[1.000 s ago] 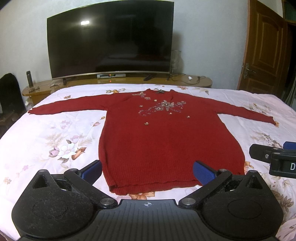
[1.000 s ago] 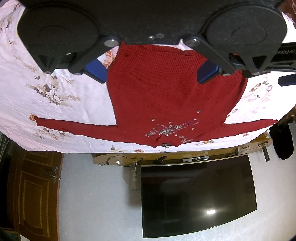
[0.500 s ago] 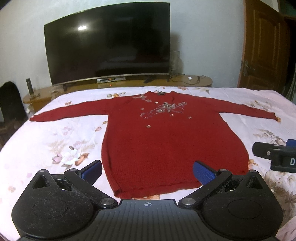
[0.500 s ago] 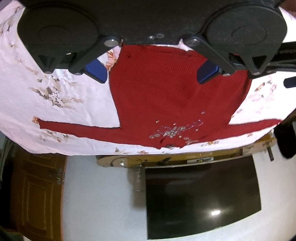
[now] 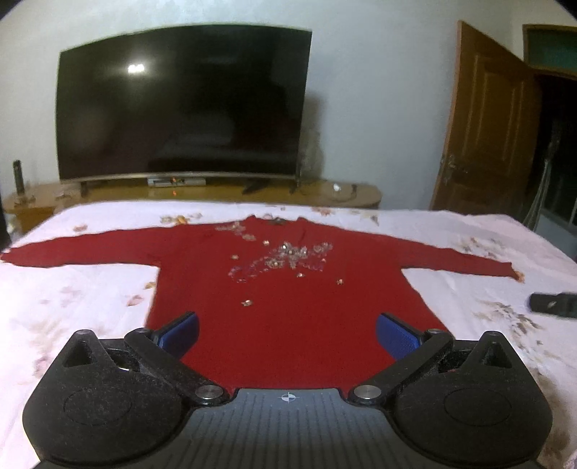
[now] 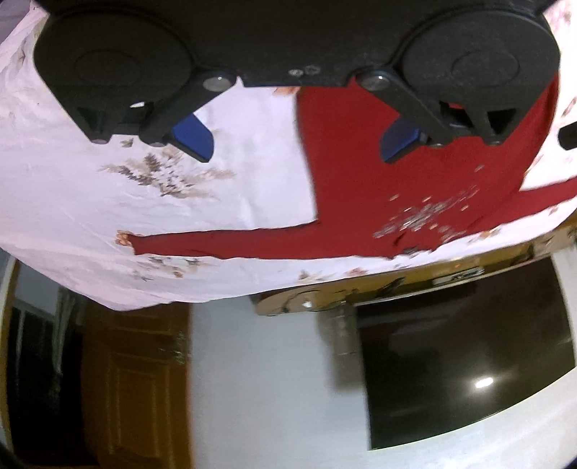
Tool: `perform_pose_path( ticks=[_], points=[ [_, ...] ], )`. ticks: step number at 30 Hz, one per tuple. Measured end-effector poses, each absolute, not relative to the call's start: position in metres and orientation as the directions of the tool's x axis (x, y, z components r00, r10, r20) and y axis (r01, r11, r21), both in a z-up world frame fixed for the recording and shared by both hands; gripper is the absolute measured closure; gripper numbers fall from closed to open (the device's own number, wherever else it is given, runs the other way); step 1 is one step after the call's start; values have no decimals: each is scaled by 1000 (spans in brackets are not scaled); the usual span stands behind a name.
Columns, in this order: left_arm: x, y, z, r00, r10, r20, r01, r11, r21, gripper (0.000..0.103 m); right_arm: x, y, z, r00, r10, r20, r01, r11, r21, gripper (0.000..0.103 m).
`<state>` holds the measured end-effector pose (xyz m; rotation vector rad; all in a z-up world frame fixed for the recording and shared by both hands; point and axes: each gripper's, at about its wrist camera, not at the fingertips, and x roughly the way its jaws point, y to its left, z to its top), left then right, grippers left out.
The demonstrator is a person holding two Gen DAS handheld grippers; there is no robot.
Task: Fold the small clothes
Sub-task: 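Grasp the red sweater's sleeve cuff with the right tool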
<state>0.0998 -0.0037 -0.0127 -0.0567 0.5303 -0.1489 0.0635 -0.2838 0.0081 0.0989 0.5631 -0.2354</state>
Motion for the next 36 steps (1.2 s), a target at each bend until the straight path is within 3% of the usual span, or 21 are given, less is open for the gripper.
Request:
perform_pose_path(
  ticks=[5, 10, 15, 23, 31, 36],
  points=[
    [163, -8, -23, 850, -120, -513, 88, 992, -86, 0, 102, -329, -1, 813, -249, -526, 324, 945, 53, 14],
    [226, 2, -37, 845, -29, -534, -1, 998, -56, 0, 155, -403, -20, 834, -223, -505, 390, 886, 252, 18],
    [273, 9, -62, 816, 3, -579, -27, 999, -33, 0, 212, -500, -56, 831, -250, -496, 491, 750, 443, 50],
    [318, 6, -105, 764, 55, -643, -71, 997, 1, 0, 271, -605, -117, 775, -298, -557, 613, 566, 550, 53],
    [337, 9, -114, 740, 87, -667, -113, 994, 4, 0, 295, -636, -134, 798, -277, -535, 594, 514, 619, 62],
    [335, 25, -106, 740, 119, -662, -161, 987, -2, 0, 300, -654, -141, 779, -289, -557, 624, 455, 636, 98]
  ],
)
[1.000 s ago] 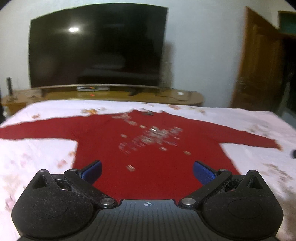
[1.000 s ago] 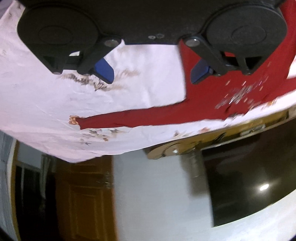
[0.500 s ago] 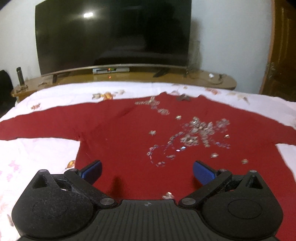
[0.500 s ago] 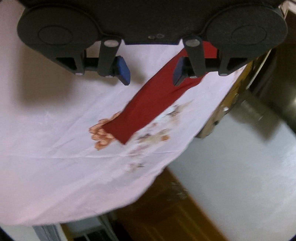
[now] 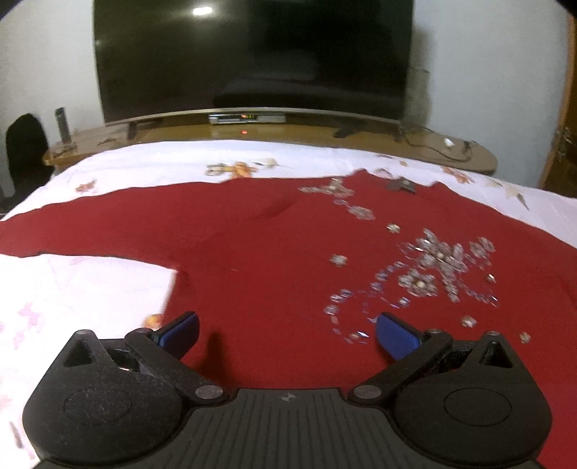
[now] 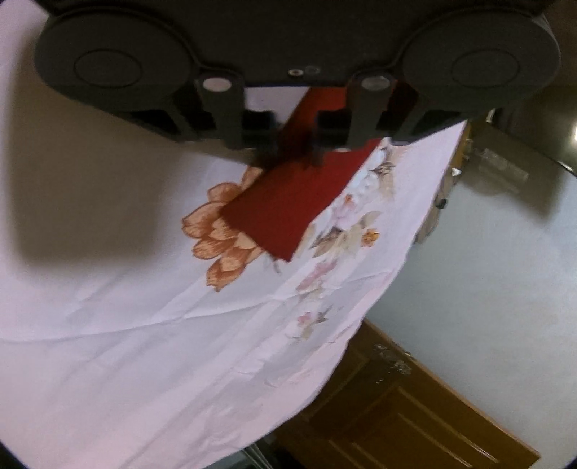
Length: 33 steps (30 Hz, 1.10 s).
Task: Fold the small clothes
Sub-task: 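Grasp the red sweater's sleeve cuff with the right tool, then carry the sleeve across the sweater body with the right tool and release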
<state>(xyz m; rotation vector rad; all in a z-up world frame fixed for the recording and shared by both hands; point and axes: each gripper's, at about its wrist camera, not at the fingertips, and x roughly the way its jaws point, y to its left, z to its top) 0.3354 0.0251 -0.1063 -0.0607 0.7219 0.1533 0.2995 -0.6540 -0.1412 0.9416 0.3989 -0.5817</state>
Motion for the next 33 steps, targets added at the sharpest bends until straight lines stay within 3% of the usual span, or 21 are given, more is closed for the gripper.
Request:
perform_pose_path(
  ticks=[8, 13, 21, 33],
  points=[
    [322, 73, -96, 736, 155, -659, -215, 977, -10, 0, 321, -625, -111, 767, -329, -551, 611, 636, 471, 97],
    [320, 107, -101, 741, 80, -667, -245, 957, -158, 0, 337, -555, -67, 820, -310, -481, 511, 776, 370, 98],
    [313, 152, -116, 716, 50, -696, -263, 943, -202, 0, 382, -384, -29, 903, -96, -419, 217, 943, 253, 98],
    [291, 208, -119, 717, 67, -694, -261, 949, -177, 0, 422, -164, -75, 816, 210, -538, -143, 976, 164, 97]
  ],
)
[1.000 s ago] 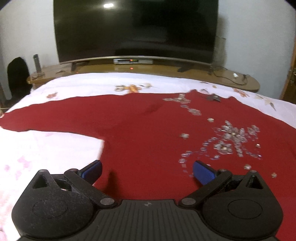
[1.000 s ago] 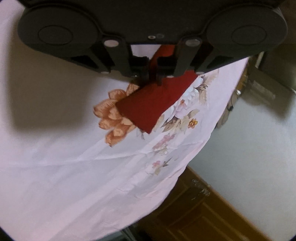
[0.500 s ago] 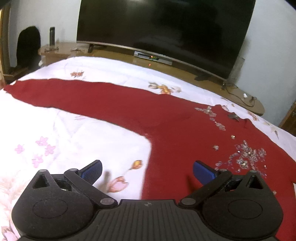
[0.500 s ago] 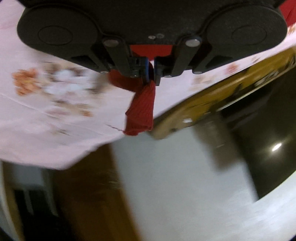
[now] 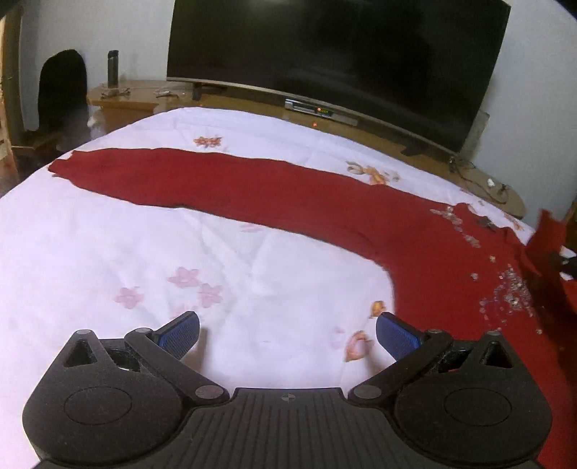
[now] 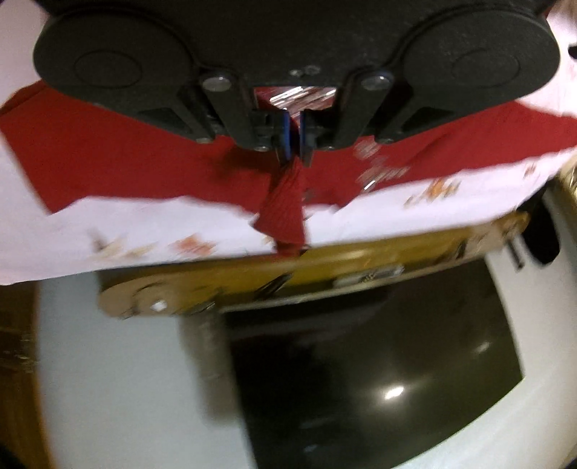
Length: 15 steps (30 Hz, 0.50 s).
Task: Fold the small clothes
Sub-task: 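Carry the sleeve across the sweater body with the right tool and release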
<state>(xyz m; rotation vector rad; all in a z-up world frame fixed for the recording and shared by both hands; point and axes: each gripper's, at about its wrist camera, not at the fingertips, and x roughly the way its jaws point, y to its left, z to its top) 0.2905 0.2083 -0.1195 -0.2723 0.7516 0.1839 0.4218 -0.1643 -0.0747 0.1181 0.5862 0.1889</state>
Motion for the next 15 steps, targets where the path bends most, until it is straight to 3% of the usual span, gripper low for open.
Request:
perform_pose_path(
  ticks=[1, 3, 5, 7, 10, 13, 15],
  points=[
    [291, 211, -120, 716, 43, -697, -246, 950, -194, 0, 423, -153, -82, 804, 220, -553, -160, 975, 155, 97],
    [293, 215, -121, 720, 8, -694, -232, 945, -230, 0, 430, -134, -102, 750, 251, -612, -206, 968, 144, 79],
    [299, 212, -119, 727, -19, -686, -216, 942, -255, 0, 428, -117, -117, 711, 245, -659, -228, 967, 114, 71],
    [309, 203, -116, 733, -51, -678, -187, 944, -273, 0, 409, -116, -113, 751, 237, -617, -238, 968, 82, 66],
    [334, 175, -111, 745, -148, -650, -98, 940, -326, 1, 386, -137, -100, 788, 210, -579, -177, 978, 113, 65],
    [368, 131, -106, 736, -263, -624, 17, 928, -372, 37, 375, -175, -95, 797, 168, -581, -105, 984, 142, 65],
    [392, 97, -109, 704, -351, -617, 83, 904, -420, 40, 365, -193, -91, 803, 138, -580, -59, 987, 153, 65]
  ],
)
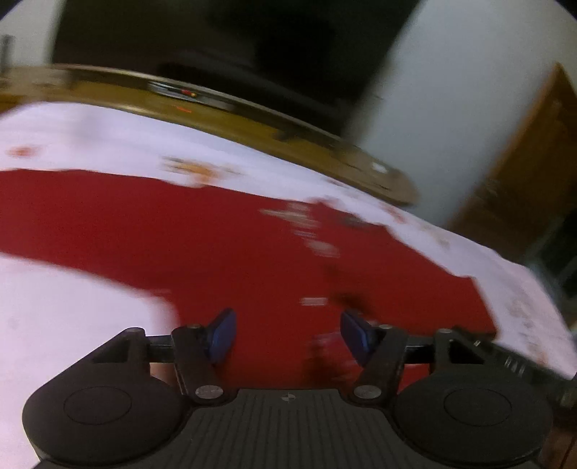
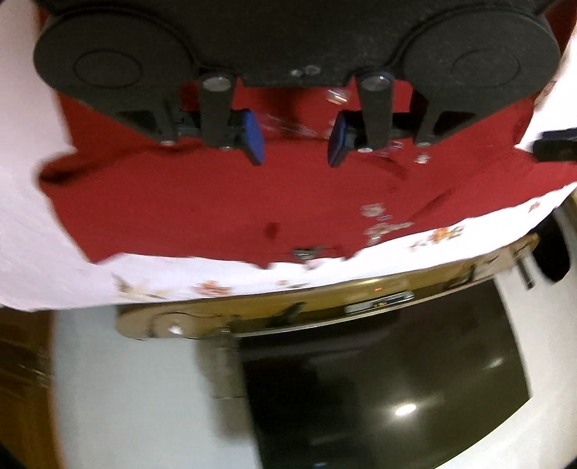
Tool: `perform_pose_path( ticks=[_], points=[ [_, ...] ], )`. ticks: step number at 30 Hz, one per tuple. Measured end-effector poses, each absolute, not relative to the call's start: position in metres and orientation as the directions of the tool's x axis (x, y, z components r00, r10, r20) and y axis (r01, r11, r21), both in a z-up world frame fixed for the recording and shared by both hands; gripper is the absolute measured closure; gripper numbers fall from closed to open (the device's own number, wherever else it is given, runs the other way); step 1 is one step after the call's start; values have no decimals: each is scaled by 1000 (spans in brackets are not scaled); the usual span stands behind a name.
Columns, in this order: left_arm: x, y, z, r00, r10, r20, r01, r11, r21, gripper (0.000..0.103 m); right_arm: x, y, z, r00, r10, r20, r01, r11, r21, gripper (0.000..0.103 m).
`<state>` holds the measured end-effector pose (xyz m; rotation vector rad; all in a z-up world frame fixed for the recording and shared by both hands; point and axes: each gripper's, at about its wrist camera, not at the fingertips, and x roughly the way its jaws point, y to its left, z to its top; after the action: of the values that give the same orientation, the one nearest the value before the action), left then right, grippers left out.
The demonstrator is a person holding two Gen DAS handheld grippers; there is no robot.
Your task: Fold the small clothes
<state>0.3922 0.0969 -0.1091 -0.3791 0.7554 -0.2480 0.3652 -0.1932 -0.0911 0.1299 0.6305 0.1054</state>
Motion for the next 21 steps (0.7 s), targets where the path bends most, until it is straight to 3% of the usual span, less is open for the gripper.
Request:
perform_pose_path(
  ticks=[3, 9, 10, 11, 13, 21],
  points=[
    [421, 53, -114, 659, -430, -617, 131, 874, -468, 41, 351, -218, -89, 809, 92, -581, 0, 988, 157, 65],
    [466, 17, -143, 584, -426, -691, 34, 864, -503, 42, 326, -264, -94, 811, 29, -584, 97, 978, 182, 65],
    [470, 15, -144, 594, -419, -687, 31, 865, -500, 51, 322, -272, -95, 811, 18, -585, 115, 975, 189, 65],
    [474, 11, -145, 599, -394, -697, 25, 879, -475, 74, 318, -279, -95, 810, 9, -586, 130, 972, 195, 64],
    [478, 13, -151, 596, -380, -708, 11, 885, -466, 99, 315, -291, -98, 808, -6, -589, 159, 965, 208, 63],
    [474, 27, -132, 649, -411, -640, 69, 869, -489, 99, 357, -335, -115, 787, -53, -614, 270, 926, 266, 61]
  ],
)
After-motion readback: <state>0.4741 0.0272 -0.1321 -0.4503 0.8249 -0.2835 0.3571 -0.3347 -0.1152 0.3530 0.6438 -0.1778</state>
